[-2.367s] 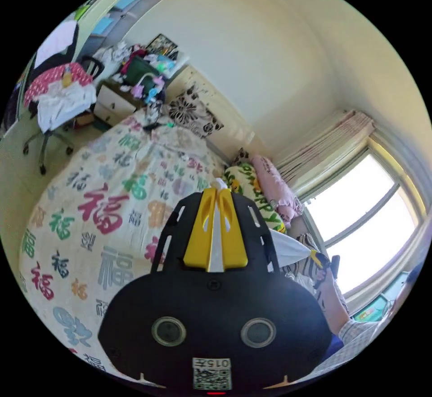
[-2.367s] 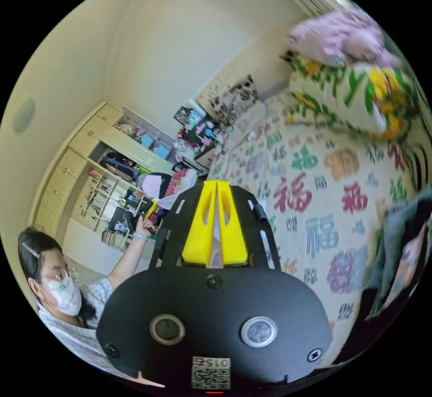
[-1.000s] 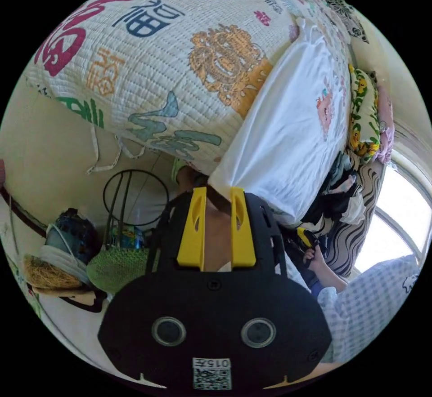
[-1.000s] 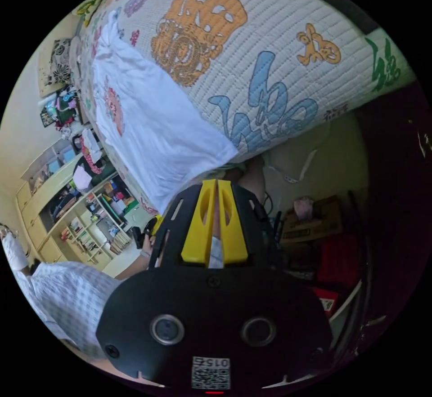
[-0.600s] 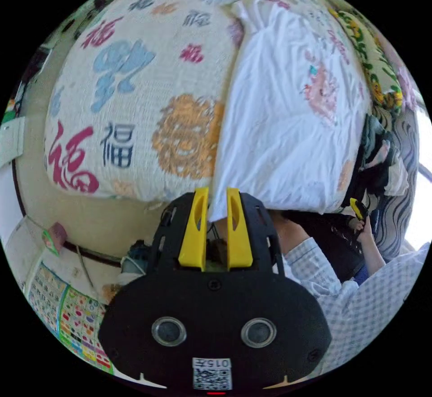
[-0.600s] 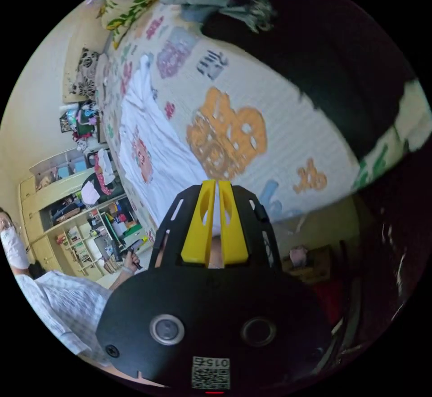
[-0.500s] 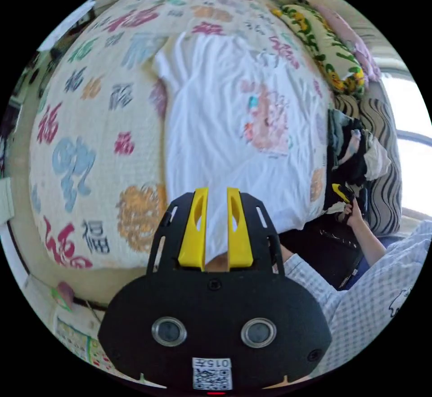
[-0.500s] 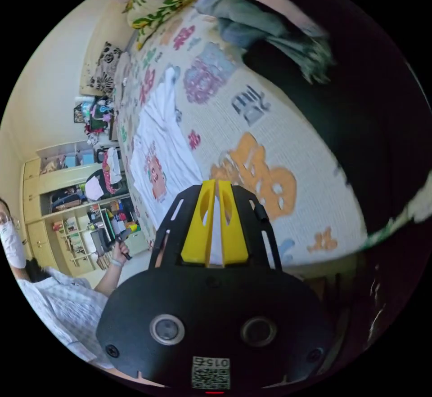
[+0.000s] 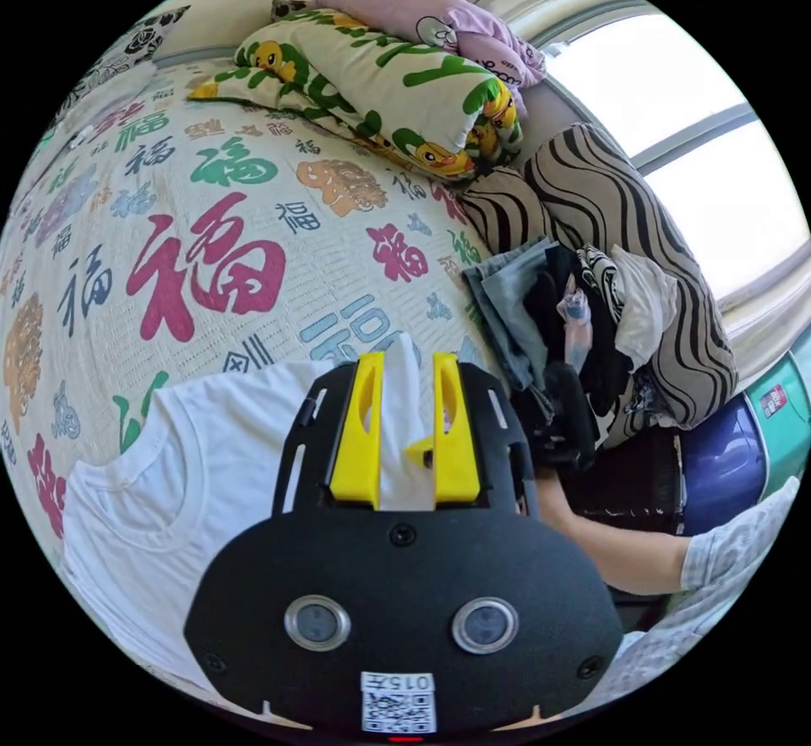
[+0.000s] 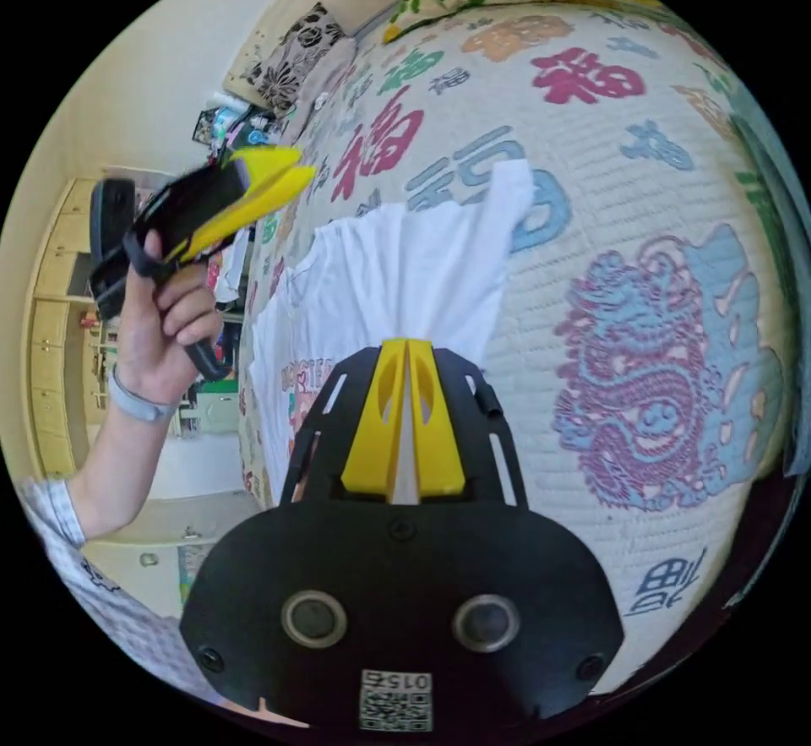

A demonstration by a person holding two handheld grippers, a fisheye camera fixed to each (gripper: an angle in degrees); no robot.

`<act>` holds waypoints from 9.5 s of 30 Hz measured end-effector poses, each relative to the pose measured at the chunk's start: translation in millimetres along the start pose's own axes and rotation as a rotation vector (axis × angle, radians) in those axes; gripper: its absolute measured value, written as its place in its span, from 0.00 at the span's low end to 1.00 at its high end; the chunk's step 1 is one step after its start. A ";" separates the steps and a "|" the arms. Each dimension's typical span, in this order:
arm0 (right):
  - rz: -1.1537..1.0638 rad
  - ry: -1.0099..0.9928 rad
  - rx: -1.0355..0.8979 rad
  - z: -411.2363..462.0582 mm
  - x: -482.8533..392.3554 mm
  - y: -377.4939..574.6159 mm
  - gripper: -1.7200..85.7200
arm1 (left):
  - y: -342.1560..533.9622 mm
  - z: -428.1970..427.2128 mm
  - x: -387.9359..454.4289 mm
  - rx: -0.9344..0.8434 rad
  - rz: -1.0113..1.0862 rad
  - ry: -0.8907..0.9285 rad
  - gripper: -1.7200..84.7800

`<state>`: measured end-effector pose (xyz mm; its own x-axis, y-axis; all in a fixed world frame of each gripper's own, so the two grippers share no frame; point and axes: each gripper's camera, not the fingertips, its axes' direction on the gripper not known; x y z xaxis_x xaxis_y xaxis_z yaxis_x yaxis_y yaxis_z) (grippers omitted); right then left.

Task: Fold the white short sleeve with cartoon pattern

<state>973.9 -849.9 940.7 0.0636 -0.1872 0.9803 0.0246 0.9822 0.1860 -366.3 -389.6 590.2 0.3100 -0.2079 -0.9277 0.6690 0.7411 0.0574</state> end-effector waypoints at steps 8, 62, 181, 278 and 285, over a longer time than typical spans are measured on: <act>-0.182 -0.062 -0.117 46.4 -50.5 35.9 0.01 | -17.0 30.4 -26.1 -0.141 0.103 -0.093 0.16; 0.154 -0.034 0.099 -10.0 166.4 47.8 0.11 | 6.3 -79.7 -42.0 0.013 -0.067 0.176 0.10; 0.323 0.312 -0.632 133.2 83.2 326.1 0.02 | 593.9 -236.4 -29.9 -0.317 -0.758 -0.358 0.02; -0.238 0.345 -0.199 66.6 -80.5 64.2 0.01 | 48.6 -40.2 -155.8 -0.027 -0.096 -0.190 0.02; -0.206 0.288 -0.272 84.4 -62.0 76.7 0.01 | 20.0 -8.7 -149.5 -0.273 -0.061 -0.340 0.02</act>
<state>887.7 -761.9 899.8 0.3043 -0.4123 0.8587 0.3247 0.8924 0.3134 -405.1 -338.2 726.8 0.5103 -0.4213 -0.7497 0.5044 0.8527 -0.1358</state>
